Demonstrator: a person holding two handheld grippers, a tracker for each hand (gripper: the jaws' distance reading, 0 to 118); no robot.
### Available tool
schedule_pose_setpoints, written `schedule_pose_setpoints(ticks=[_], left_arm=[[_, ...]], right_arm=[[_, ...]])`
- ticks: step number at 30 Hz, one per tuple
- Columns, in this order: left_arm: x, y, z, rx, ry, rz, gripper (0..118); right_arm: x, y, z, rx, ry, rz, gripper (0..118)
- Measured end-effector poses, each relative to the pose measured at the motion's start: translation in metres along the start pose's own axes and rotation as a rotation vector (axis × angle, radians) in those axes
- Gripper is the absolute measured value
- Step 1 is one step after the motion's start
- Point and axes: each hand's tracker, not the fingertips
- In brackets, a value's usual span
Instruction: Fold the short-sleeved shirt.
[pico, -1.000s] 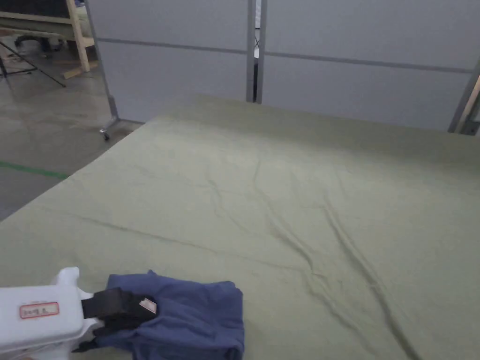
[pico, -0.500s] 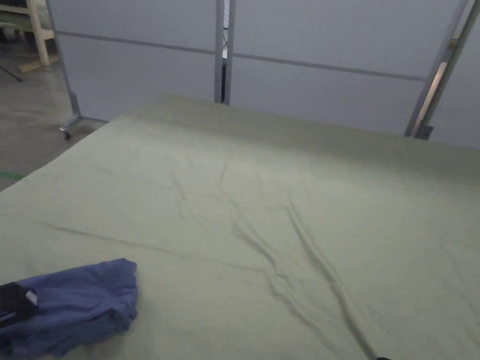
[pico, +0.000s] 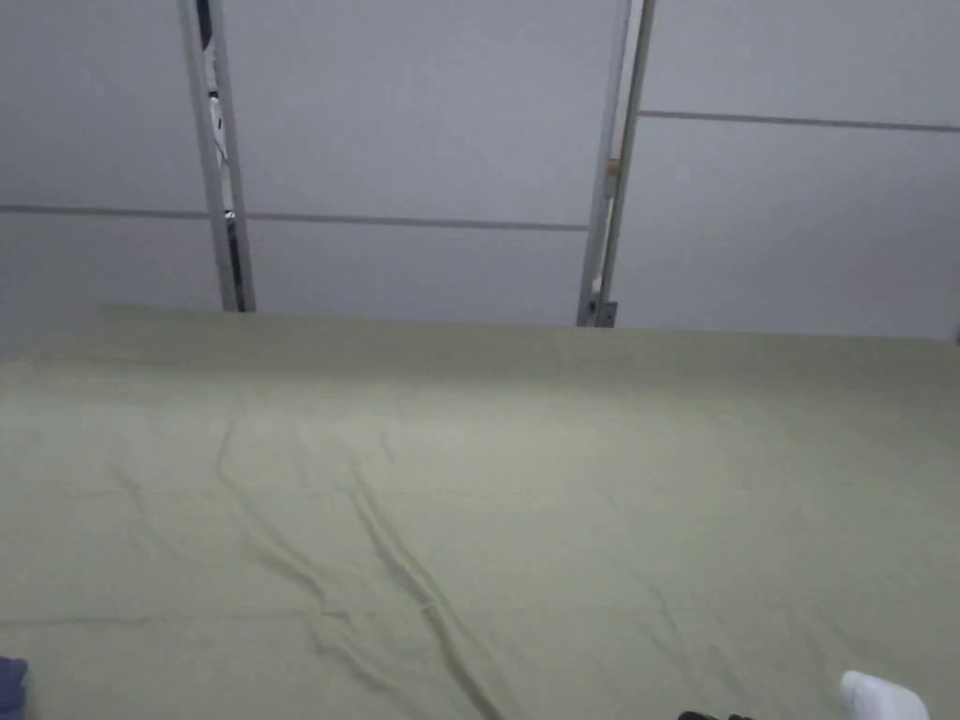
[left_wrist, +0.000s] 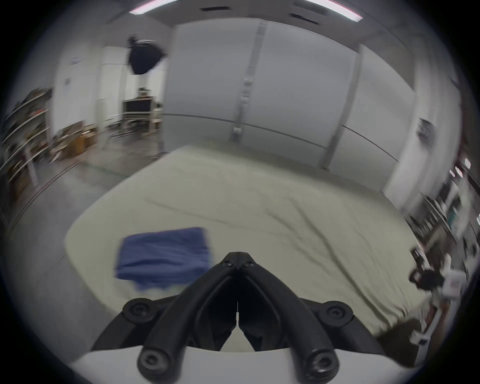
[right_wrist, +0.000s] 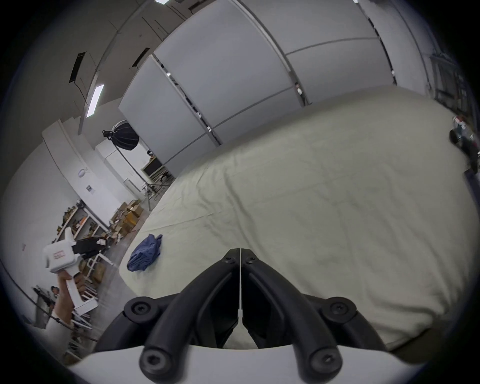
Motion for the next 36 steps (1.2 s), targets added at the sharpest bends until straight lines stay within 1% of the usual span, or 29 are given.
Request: schedule_pose_setpoints(ticks=[4,6,7,9,11,14,17,19,20,23,27,36], left_arm=[[0.094,-0.004,-0.005,0.037,-0.125,-0.162,0],[0.135,-0.007,-0.001,0.099,-0.107,-0.237,0],[0.151,-0.007,0.002,0.129,-0.130,-0.255,0],[0.180,-0.007,0.010,0.215,-0.147,-0.233,0],[0.198,-0.007,0.014,0.306,-0.128,-0.204,0],[0.224,-0.017,0.027,0.473,-0.045,-0.190,0],[0.239,-0.040,0.035,0.623,0.007,-0.197,0],[0.251,-0.053,0.034,0.676,0.064,-0.224,0],[0.255,-0.059,0.034,0.689,0.059,-0.232,0],[0.267,-0.066,0.032,0.672,0.048,-0.241,0],[0.277,-0.069,0.031,0.662,0.021,-0.232,0],[0.293,-0.071,0.029,0.650,0.027,-0.234,0]], right_arm=[[-0.003,0.009,0.031,0.103,-0.060,0.116,3],[-0.006,0.015,0.047,0.167,-0.100,0.178,3],[-0.008,0.018,0.054,0.199,-0.117,0.210,3],[-0.014,0.023,0.068,0.287,-0.184,0.300,3],[-0.020,0.028,0.076,0.365,-0.258,0.384,3],[-0.027,0.034,0.089,0.494,-0.294,0.459,3],[-0.030,0.038,0.095,0.609,-0.315,0.480,3],[-0.028,0.040,0.095,0.643,-0.342,0.481,3],[-0.026,0.040,0.094,0.641,-0.351,0.486,3],[-0.018,0.042,0.092,0.646,-0.362,0.479,3],[-0.007,0.046,0.092,0.640,-0.354,0.432,3],[-0.001,0.048,0.099,0.632,-0.360,0.438,3]])
